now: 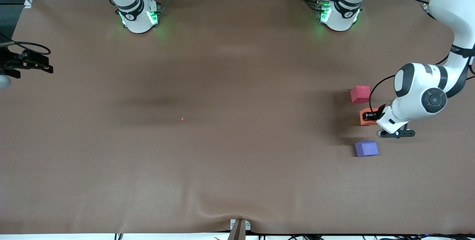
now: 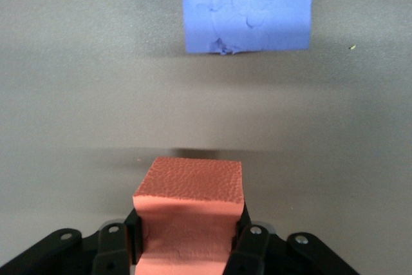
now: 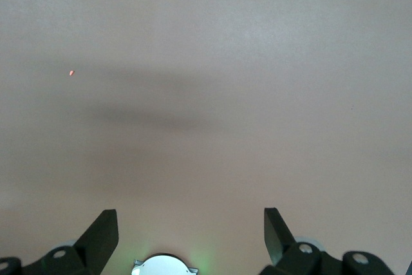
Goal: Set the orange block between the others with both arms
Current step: 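Lower the orange cube between the pink and blue cubes, left gripper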
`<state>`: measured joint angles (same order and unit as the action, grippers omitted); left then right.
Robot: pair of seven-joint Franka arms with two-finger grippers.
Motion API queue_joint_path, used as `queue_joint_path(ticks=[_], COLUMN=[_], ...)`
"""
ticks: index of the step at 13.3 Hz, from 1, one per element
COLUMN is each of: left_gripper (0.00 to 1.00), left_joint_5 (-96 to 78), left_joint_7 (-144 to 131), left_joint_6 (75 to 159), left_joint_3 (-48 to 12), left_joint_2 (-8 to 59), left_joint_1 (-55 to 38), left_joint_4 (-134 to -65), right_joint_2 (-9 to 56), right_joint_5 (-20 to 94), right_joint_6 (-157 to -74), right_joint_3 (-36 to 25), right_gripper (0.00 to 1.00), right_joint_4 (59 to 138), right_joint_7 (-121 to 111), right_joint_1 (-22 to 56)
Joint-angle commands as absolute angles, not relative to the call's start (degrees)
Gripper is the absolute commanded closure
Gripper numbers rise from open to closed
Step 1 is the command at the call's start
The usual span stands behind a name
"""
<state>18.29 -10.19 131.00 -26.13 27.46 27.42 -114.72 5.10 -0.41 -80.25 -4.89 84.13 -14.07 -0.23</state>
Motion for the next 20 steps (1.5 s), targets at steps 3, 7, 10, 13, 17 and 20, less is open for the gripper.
queue_joint_path(ticks=[3, 7, 10, 13, 17, 20], left_gripper=[1.0, 1.0, 1.0, 1.0, 1.0, 0.77], left_joint_5=[20.48, 21.0, 22.59, 22.68, 22.94, 23.91], left_joint_7=[-11.78, -14.67, -16.43, -16.44, -16.52, -16.52], left_joint_6=[133.07, 134.03, 134.03, 134.03, 134.12, 134.21], left_joint_3=[-26.72, -26.63, -26.63, -26.46, -26.37, -26.28], left_joint_2=[28.92, 29.71, 29.71, 29.97, 31.02, 31.81], left_joint_1=[27.07, 25.49, 25.22, 25.4, 25.49, 25.66], left_joint_4=[-114.52, -114.35, -114.35, -114.17, -113.47, -112.77], right_joint_2=[5.19, 5.27, 5.27, 5.45, 5.54, 5.54], right_joint_5=[-0.88, -0.97, -0.97, -0.88, -0.88, -0.88], right_joint_6=[-79.45, -79.45, -79.45, -79.45, -79.45, -79.45], right_joint_3=[-4.83, -4.83, -4.83, -4.83, -4.83, -4.83], right_gripper=[0.0, 0.0, 0.0, 0.0, 0.0, 0.0], right_joint_4=[83.58, 83.58, 83.58, 83.58, 83.58, 83.58], right_joint_7=[-13.71, -13.89, -13.89, -13.8, -13.8, -13.8], right_joint_1=[0.35, -0.09, 0.35, 0.53, 1.05, 1.05])
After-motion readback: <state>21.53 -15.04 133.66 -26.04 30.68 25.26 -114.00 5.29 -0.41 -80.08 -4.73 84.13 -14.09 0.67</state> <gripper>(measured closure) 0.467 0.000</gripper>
